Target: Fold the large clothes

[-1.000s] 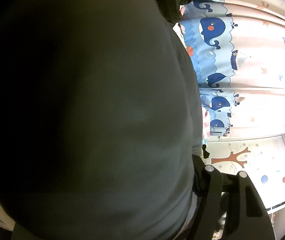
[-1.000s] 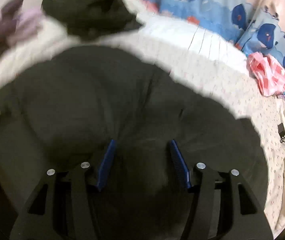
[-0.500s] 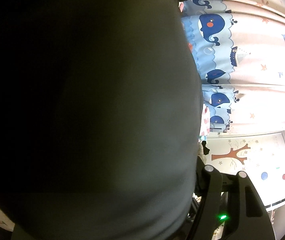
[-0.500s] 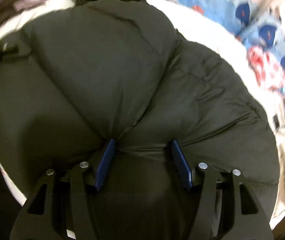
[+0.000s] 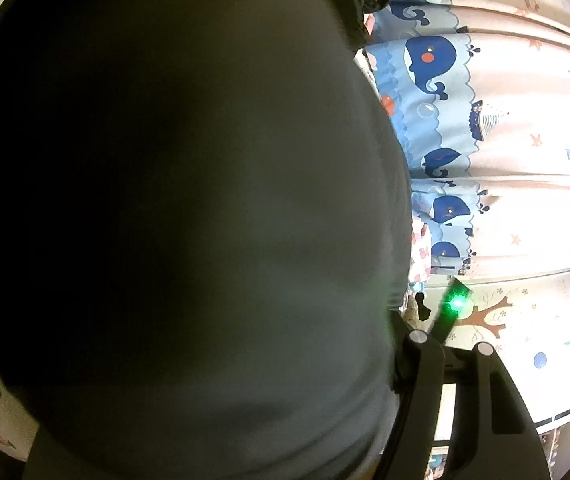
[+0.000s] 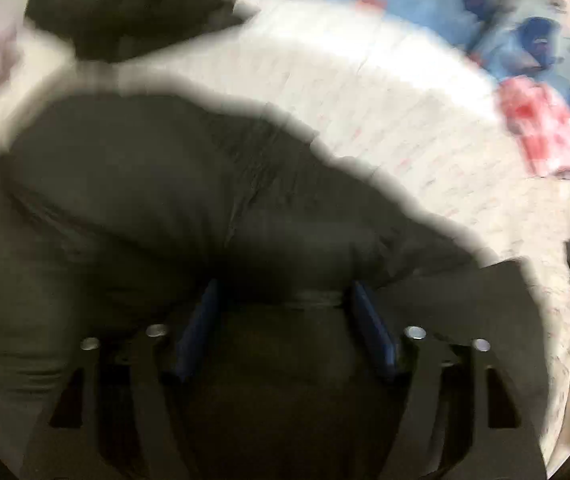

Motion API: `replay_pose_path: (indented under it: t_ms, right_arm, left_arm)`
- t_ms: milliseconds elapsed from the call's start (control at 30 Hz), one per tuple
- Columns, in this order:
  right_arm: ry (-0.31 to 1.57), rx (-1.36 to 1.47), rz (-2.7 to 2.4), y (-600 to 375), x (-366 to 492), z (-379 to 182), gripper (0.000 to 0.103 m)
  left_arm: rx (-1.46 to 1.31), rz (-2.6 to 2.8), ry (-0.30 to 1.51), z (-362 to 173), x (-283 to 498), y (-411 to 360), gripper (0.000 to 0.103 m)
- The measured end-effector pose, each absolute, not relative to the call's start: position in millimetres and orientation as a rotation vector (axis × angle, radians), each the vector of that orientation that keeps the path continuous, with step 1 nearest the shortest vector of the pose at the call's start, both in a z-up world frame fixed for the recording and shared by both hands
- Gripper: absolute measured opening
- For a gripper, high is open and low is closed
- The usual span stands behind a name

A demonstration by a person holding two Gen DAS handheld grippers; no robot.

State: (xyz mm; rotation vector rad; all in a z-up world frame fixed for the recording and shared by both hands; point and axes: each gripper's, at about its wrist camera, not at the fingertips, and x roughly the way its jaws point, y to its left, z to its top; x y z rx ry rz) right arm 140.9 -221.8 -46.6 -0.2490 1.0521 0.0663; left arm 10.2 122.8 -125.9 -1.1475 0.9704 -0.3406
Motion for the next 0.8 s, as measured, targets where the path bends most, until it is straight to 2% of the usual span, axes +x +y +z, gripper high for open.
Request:
replay_pose_path:
  t_ms: [200, 333, 400, 533, 600, 667, 800]
  right_arm:
    - [0.867, -0.237, 0.141, -220, 47, 2, 0.066]
    - [0.878, -0.352, 0.131, -193, 16, -41, 0.07]
    - [0.922, -0.314, 0.123, -194, 20, -35, 0.07]
    - [0.818, -0.293, 0.14, -181, -20, -5, 0.07]
    - [0.905, -0.335, 0.172, -167, -23, -36, 0.07]
    - [0.878, -0.368, 0.158, -165, -19, -52, 0.072]
    - [0.909, -0.342, 0.148, -163, -8, -54, 0.072]
  left_arm:
    - [-1.178, -0.348, 0.967, -129, 10, 129, 0.066]
    - [-1.16, -0.349, 0.961, -125, 10, 128, 0.066]
    - [-1.134, -0.34, 0.962, -123, 10, 127, 0.067]
    - [-1.137, -0.331, 0.957, -123, 9, 130, 0.067]
    - [-1.11, -0.323, 0.95, -119, 9, 128, 0.067]
    - [-1.051, -0.321, 0.941, -111, 8, 122, 0.066]
    - [-0.882, -0.34, 0.877, -85, 1, 103, 0.059]
